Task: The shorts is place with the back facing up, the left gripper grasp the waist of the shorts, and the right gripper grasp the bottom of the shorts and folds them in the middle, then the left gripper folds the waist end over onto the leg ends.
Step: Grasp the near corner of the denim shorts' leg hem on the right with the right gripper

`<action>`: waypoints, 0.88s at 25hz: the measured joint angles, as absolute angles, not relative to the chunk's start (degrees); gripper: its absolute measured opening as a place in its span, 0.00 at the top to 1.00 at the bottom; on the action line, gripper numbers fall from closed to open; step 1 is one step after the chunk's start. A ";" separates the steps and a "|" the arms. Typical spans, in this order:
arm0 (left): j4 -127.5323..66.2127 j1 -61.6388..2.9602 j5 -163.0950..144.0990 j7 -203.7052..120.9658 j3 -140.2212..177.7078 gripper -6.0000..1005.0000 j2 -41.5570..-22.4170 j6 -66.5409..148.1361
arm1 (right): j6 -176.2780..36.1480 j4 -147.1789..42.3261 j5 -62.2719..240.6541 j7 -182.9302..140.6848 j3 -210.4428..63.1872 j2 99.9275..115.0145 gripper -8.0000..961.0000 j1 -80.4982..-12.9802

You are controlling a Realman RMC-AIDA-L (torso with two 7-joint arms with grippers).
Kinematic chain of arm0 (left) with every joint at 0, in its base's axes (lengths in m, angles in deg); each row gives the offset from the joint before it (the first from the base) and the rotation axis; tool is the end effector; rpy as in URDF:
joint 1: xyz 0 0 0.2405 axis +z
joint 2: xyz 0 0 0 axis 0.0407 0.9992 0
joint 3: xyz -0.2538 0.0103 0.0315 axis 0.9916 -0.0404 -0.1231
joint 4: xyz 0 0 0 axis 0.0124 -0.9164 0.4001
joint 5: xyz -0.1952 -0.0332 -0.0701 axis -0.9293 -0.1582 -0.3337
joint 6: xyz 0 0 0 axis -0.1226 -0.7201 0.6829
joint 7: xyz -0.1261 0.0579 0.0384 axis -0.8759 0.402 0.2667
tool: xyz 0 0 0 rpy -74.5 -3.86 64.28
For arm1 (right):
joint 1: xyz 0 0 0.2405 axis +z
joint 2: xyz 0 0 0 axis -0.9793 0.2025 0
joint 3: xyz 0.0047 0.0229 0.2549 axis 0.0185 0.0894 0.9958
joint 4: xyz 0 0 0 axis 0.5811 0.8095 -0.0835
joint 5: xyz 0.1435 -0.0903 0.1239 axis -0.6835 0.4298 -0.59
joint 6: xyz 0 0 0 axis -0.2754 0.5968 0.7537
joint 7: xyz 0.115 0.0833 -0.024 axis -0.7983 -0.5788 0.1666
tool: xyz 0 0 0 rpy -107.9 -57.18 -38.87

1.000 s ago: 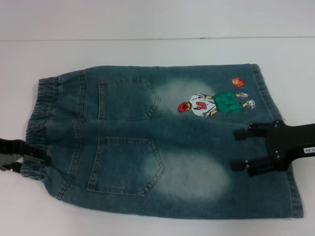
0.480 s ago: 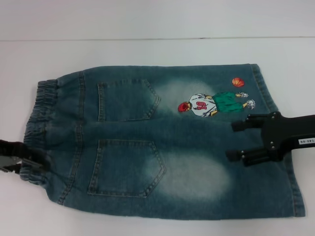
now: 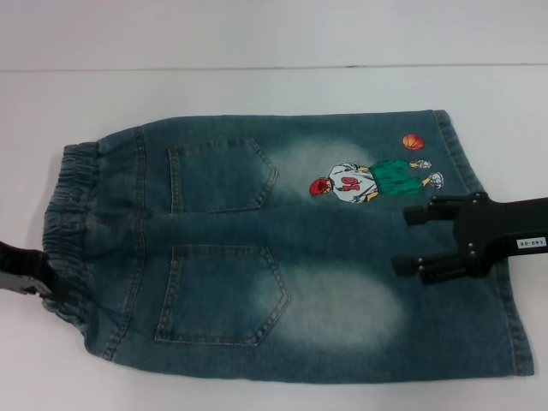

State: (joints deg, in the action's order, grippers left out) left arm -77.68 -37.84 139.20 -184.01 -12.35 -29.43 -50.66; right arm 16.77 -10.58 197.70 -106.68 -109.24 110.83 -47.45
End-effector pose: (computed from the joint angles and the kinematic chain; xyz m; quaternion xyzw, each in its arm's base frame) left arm -0.2989 0.3422 0.0706 -0.7632 -0.6283 0.1060 0.1077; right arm 0.2640 0.3280 0.0245 -0.9616 0.2193 0.1473 0.0740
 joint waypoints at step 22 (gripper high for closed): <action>-77.06 -42.58 135.66 -186.97 -11.47 0.95 -29.92 -48.59 | 34.60 -9.06 240.97 -123.55 -117.10 108.28 0.09 -34.86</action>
State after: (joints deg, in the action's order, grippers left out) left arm -77.06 -42.58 135.66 -186.97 -11.47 -29.92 -48.59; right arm 34.60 -9.06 240.97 -123.55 -117.10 108.28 -34.86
